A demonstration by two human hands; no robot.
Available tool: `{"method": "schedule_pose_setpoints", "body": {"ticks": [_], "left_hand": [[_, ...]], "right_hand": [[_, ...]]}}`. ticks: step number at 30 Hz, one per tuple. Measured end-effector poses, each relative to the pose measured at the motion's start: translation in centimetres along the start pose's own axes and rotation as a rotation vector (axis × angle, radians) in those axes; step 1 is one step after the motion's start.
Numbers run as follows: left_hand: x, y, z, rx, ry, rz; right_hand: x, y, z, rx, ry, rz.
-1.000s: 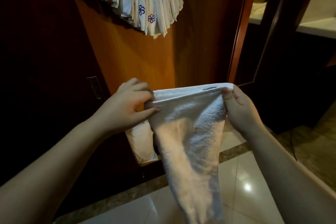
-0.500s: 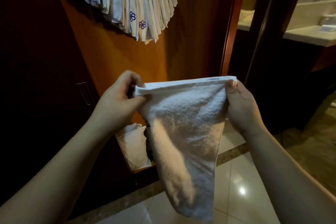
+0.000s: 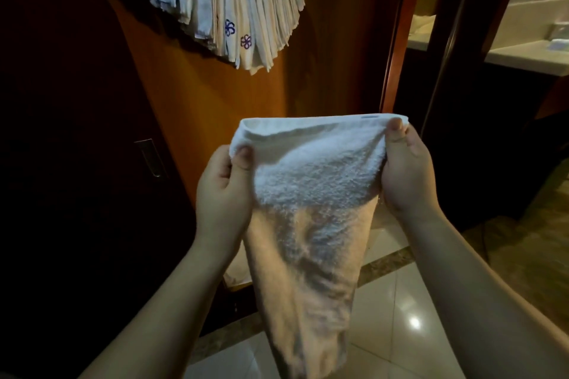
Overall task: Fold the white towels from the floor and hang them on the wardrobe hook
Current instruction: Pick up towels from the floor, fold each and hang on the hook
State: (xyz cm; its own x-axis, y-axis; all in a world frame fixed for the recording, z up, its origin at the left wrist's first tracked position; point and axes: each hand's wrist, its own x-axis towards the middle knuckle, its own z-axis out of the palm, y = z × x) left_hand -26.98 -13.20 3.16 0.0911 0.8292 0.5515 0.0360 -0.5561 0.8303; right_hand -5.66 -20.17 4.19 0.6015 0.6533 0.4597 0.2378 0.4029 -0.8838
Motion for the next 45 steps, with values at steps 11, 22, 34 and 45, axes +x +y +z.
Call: {"method": "schedule_pose_setpoints", "body": {"ticks": [11, 22, 34, 45], "left_hand": [[1.3, 1.9, -3.4, -0.286, -0.273, -0.297], [0.0, 1.4, -2.6, -0.481, -0.258, -0.598], [-2.2, -2.3, -2.0, 0.043, -0.153, -0.378], [-9.4, -1.5, 2.2, 0.046, 0.030, -0.308]], "right_hand": [[-1.0, -0.4, 0.5, -0.120, -0.005, -0.097], [-0.6, 3.4, -1.1, 0.480, -0.580, 0.589], [-5.0, 5.4, 0.9, 0.167, -0.213, 0.560], [-11.8, 3.8, 3.4, -0.164, -0.132, 0.331]]}}
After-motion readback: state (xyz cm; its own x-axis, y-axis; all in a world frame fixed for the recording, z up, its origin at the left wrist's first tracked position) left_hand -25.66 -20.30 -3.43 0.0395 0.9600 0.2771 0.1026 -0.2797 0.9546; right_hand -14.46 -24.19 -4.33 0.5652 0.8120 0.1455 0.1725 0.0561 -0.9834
